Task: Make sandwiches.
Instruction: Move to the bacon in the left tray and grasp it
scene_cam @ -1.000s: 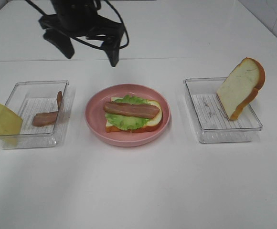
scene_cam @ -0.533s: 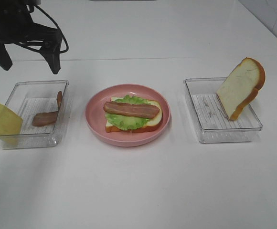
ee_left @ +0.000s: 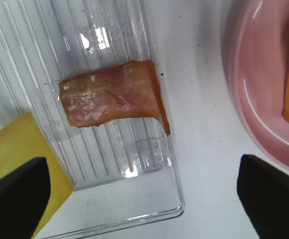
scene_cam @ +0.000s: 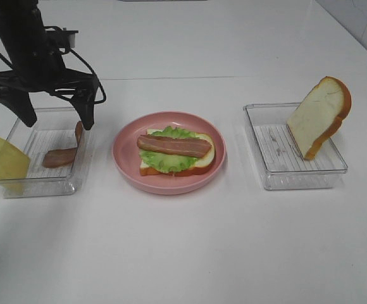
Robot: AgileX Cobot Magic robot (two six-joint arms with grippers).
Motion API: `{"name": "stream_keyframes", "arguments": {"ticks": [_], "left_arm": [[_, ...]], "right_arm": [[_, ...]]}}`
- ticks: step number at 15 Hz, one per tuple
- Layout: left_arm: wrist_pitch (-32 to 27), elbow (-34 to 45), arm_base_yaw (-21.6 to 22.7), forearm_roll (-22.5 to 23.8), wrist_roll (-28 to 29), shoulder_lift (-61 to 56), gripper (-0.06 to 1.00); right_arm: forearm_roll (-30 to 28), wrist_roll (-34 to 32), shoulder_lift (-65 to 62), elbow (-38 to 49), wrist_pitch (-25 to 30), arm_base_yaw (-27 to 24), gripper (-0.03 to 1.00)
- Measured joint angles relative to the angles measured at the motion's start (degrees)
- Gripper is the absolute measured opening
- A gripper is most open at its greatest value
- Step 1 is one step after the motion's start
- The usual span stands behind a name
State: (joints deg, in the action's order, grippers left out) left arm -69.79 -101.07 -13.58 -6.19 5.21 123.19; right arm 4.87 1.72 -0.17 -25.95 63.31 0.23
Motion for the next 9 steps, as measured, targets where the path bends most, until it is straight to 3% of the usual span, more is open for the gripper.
{"name": "stream_keyframes", "arguments": {"ticks": [9], "left_arm": [[4.53,0.00,0.00,-0.23,0.06,3.55,0.77]], "right_arm": [[0.00,0.00,0.00,0.00,0.00,0.00,0.94]]}}
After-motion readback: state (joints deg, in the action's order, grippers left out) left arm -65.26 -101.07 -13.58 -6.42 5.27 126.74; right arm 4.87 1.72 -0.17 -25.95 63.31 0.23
